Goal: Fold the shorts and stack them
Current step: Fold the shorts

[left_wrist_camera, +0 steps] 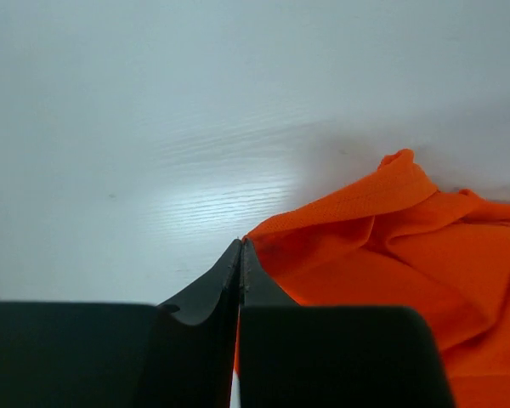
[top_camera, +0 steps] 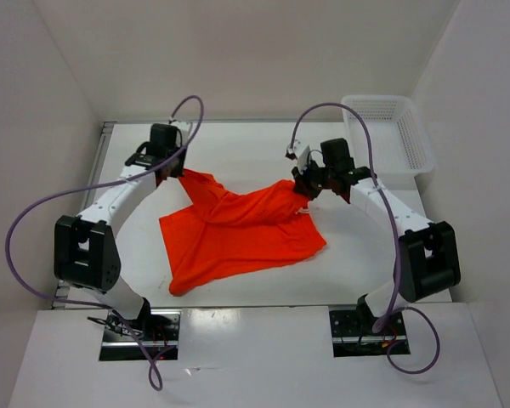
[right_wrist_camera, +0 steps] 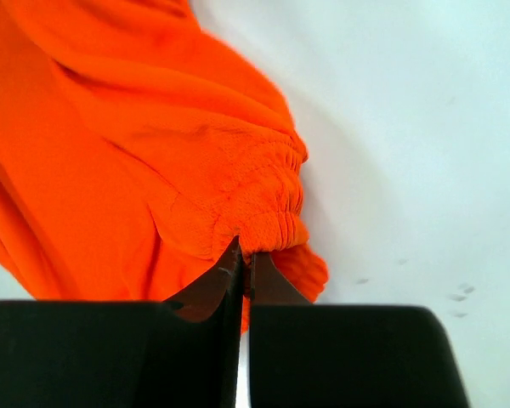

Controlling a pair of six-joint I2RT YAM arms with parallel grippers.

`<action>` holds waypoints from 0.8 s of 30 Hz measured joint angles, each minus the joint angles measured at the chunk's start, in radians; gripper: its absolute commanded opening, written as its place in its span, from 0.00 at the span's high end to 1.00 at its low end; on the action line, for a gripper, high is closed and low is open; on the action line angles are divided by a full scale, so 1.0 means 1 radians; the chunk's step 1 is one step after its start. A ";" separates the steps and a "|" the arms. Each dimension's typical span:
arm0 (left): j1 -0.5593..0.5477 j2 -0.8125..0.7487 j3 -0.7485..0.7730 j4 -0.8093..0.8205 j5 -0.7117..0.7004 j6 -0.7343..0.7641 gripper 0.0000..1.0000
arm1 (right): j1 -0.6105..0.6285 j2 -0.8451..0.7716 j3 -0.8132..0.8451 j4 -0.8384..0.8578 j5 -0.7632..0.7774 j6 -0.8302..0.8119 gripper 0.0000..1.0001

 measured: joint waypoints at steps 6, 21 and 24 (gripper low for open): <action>0.107 -0.013 0.037 -0.154 0.070 -0.001 1.00 | 0.000 0.063 0.129 0.002 0.000 0.003 1.00; 0.271 0.199 0.507 -0.457 0.391 -0.001 1.00 | -0.020 0.286 0.380 0.044 0.023 0.222 1.00; 0.312 0.350 0.835 -0.501 0.460 0.000 1.00 | -0.048 0.336 0.444 0.087 0.084 0.301 1.00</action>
